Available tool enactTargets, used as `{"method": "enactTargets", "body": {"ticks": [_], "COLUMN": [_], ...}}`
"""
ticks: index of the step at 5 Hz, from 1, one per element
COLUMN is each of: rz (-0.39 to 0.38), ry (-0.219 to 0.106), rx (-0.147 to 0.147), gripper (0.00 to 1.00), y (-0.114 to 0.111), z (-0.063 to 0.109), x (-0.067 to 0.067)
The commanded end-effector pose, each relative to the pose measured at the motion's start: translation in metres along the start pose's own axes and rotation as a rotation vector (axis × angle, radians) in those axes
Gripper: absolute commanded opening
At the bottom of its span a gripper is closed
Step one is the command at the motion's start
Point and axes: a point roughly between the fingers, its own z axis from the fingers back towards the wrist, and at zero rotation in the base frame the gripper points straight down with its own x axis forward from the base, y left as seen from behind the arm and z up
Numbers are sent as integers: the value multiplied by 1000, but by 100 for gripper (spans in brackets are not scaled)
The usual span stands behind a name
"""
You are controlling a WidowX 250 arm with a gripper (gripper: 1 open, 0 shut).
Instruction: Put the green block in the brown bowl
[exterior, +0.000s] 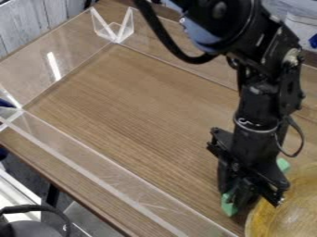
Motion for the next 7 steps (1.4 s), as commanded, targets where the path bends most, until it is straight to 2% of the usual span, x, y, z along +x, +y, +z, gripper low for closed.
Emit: {"method": "enactTargets", "body": {"ticks": [1, 3, 7], "rz": [-7, -6, -43], "ry": [-87, -99, -81], "rx": [3, 4, -6], "gripper": [0, 0, 0], "y": [0, 2, -4], "z": [21, 21, 4], "x": [16, 29, 51]}}
